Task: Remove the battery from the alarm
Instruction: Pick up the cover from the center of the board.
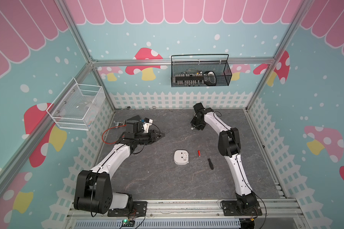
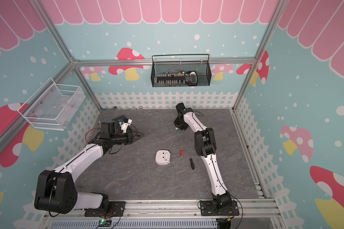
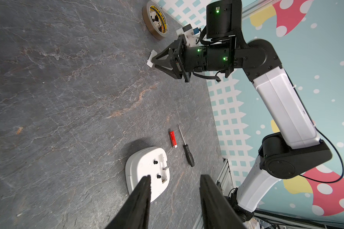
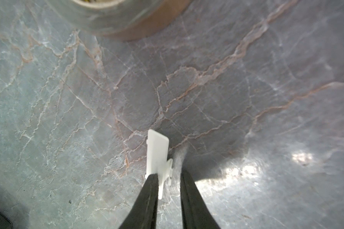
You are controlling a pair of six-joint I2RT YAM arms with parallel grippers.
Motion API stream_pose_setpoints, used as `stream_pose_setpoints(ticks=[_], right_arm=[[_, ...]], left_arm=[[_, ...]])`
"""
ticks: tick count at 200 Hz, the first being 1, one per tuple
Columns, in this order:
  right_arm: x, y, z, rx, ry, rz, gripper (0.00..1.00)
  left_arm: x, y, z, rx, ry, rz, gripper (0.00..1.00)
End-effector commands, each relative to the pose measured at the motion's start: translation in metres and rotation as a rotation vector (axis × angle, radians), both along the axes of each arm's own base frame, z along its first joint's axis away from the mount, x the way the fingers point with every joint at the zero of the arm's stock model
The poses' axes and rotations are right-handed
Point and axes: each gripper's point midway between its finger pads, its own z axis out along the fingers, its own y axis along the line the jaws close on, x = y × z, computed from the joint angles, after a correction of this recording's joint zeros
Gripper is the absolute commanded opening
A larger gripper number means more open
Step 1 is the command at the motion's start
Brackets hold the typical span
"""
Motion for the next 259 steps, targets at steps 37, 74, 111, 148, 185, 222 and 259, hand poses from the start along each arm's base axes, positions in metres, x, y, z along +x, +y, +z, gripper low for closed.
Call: stream_pose_setpoints(ticks=[37, 74, 111, 148, 185, 222, 259], right_arm=[[0.004, -0.012, -0.016, -0.014, 0.015, -0.01, 0.21], [0.01, -0.012, -0.017, 0.007, 0.005, -0.008, 0.13], [0.009, -0.012, -0.02, 0.013, 0.01, 0.006, 0.01], [0.004, -0.011, -0.014, 0.014, 0.013, 0.03, 0.0], [-0.025, -0.011, 0.012, -0.023, -0.002, 0.093, 0.0], [-0.075, -0.014, 0.032, -0.021, -0.017, 0.148, 0.0], [-0.132, -0.012, 0.047, -0.02, -0.01, 0.228, 0.0]], left_arm=[[0.0, 0.001, -0.004, -0.01, 0.002, -0.008, 0.43], [0.001, 0.001, -0.003, -0.011, 0.0, -0.009, 0.42], [0.0, 0.001, -0.004, -0.013, 0.003, -0.011, 0.42], [0.0, 0.001, -0.004, -0.015, 0.006, -0.011, 0.42], [0.0, 0.001, -0.003, -0.014, 0.0, -0.01, 0.42], [0.0, 0.002, -0.002, -0.013, -0.005, -0.007, 0.42], [0.0, 0.003, -0.003, -0.005, -0.01, 0.002, 0.42]])
